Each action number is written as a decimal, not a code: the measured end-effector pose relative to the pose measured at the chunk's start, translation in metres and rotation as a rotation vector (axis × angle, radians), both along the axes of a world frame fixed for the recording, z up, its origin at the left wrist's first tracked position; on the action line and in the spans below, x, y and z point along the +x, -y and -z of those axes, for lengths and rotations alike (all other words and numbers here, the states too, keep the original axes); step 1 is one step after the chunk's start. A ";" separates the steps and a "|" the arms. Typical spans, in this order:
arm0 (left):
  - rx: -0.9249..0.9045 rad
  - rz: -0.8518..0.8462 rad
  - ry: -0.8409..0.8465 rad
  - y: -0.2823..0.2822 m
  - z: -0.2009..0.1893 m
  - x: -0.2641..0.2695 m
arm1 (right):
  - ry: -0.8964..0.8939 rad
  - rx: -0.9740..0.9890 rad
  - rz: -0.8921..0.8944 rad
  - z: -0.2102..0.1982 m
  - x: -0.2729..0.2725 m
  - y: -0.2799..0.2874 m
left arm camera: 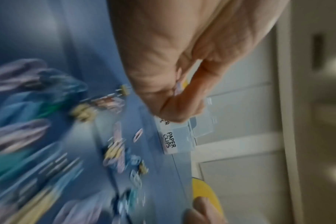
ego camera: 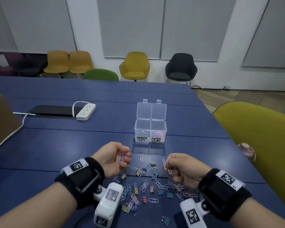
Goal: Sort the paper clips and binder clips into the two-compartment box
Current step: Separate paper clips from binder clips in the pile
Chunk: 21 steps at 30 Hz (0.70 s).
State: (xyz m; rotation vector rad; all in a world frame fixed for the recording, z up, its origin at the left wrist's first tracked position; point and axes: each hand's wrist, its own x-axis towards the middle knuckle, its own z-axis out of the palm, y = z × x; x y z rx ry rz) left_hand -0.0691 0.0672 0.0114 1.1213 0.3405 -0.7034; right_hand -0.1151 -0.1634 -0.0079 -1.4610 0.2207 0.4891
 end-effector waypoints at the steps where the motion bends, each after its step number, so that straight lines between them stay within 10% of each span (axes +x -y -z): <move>1: 0.086 0.062 0.026 0.009 -0.004 0.009 | 0.001 0.031 0.034 -0.001 0.006 0.004; 6: 0.334 0.275 0.200 0.063 -0.034 0.060 | -0.067 0.159 0.104 -0.016 0.046 0.022; 11: 0.205 0.020 0.322 0.109 -0.049 0.109 | -0.109 0.219 0.119 -0.039 0.093 0.027; 21: 0.322 -0.135 0.540 0.097 -0.025 0.121 | 0.507 -0.236 0.329 -0.054 0.173 -0.019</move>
